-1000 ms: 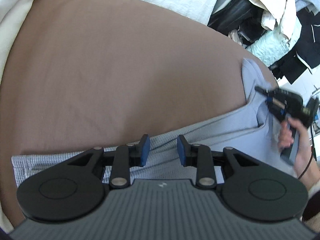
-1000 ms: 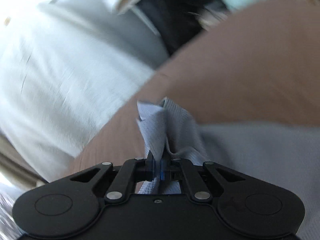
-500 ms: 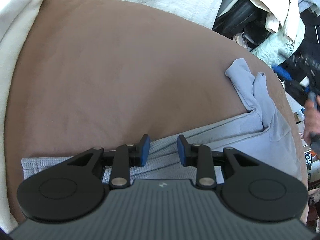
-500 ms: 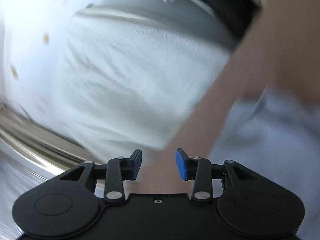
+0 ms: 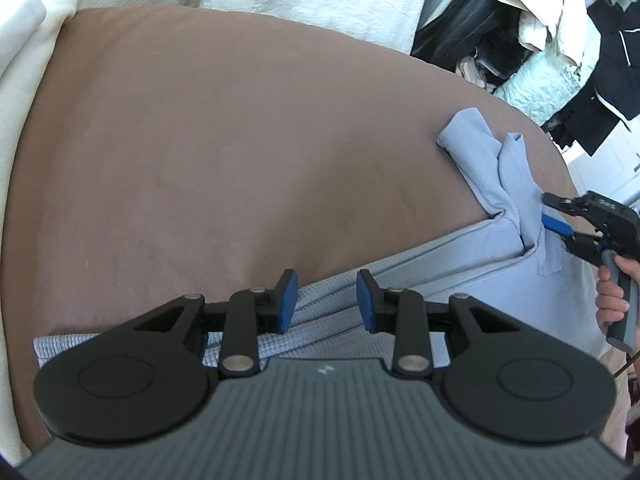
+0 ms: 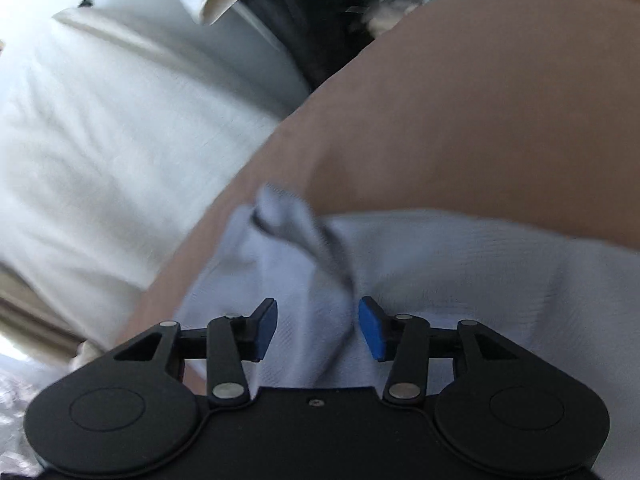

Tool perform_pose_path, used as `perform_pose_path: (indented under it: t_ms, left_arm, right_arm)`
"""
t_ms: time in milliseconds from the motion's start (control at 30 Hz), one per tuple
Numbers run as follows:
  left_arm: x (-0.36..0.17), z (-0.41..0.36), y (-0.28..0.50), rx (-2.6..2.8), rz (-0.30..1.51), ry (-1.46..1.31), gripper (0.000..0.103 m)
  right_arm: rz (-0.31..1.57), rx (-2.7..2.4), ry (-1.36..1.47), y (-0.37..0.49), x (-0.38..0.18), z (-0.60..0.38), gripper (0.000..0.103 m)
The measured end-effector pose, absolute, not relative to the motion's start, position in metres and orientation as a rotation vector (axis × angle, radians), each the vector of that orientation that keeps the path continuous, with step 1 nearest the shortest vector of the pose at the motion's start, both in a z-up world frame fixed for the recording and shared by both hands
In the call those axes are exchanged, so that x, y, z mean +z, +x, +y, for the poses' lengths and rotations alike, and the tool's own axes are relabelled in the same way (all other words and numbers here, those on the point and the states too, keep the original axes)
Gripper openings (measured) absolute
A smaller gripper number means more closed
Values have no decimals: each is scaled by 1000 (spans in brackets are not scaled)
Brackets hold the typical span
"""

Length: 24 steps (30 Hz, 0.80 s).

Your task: Fold clothes

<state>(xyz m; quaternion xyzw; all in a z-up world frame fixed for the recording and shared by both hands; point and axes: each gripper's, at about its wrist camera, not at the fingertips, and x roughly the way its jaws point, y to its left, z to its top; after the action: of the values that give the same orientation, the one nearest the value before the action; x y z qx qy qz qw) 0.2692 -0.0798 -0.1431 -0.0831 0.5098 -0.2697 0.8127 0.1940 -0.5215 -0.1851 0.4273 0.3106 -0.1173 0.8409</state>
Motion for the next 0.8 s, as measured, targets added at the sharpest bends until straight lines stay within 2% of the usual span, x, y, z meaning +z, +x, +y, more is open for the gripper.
perform_pose_path:
  t_ms: [33, 67, 133, 267, 333, 400, 467, 533, 600, 800]
  left_arm:
    - [-143, -80, 269, -576, 1088, -180, 31]
    - [-143, -80, 269, -575, 1089, -181, 31]
    - [-143, -80, 269, -572, 1091, -179, 31]
    - [-144, -80, 269, -573, 1092, -181, 31]
    - [-145, -79, 270, -576, 1092, -187, 31]
    - [-148, -76, 271, -572, 1099, -194, 31]
    - [-150, -73, 271, -565, 1102, -198, 31]
    - [-150, -72, 272, -566, 1096, -202, 31]
    - [-147, -71, 271, -588, 1063, -206, 31]
    - [-116, -112, 266, -766, 927, -187, 31]
  right_arm:
    - [680, -238, 869, 202, -185, -518, 17]
    - [711, -252, 821, 210, -184, -511, 5]
    - [724, -311, 720, 222, -174, -496, 4]
    - [627, -252, 444, 234, -135, -441, 4]
    - [620, -112, 435, 245, -120, -417, 4]
    - [705, 69, 496, 263, -119, -402, 5]
    - [748, 94, 428, 274, -119, -389, 16]
    - [724, 1, 336, 268, -112, -393, 40]
    - [684, -114, 344, 260, -106, -412, 57]
    - [726, -283, 316, 257, -110, -487, 57]
